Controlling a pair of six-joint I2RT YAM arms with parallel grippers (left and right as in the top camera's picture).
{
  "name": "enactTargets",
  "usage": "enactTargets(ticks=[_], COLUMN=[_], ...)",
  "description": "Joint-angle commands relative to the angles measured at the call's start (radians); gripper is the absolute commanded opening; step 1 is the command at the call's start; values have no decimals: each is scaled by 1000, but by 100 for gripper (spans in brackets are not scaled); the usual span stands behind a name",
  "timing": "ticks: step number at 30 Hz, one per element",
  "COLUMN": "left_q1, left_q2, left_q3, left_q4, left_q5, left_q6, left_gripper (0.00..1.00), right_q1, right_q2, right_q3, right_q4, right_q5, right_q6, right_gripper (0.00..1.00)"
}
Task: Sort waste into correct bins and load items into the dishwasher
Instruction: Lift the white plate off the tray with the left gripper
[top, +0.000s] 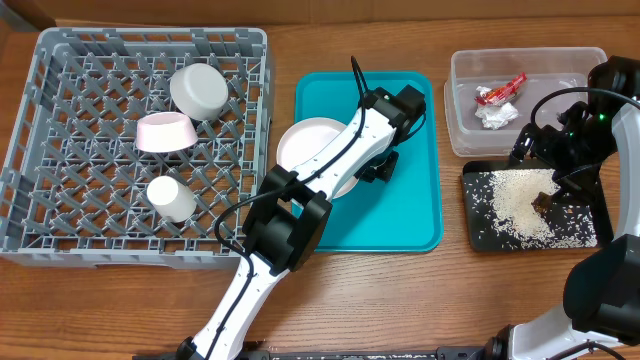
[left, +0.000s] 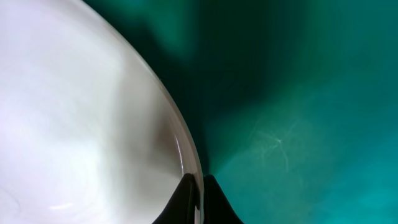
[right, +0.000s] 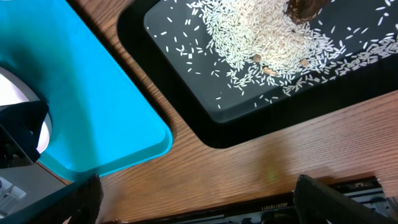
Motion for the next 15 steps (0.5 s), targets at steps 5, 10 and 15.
enactTargets(ticks=[5, 10, 15], left_q1=[-3, -2, 23], left_q2=[-9, -40, -109], left_q3=[131, 309, 458], left_q4=[-104, -177, -222], left_q5=[32, 105, 166], left_q6=[1, 2, 2], left_gripper=[4, 4, 4], right_q1=[-8, -8, -8], right_q2=[-33, -33, -33], right_q3=[14, 14, 14], right_q4=[2, 2, 2], right_q5=[10, 10, 10], right_q6=[4, 3, 3], right_gripper=[100, 100, 100])
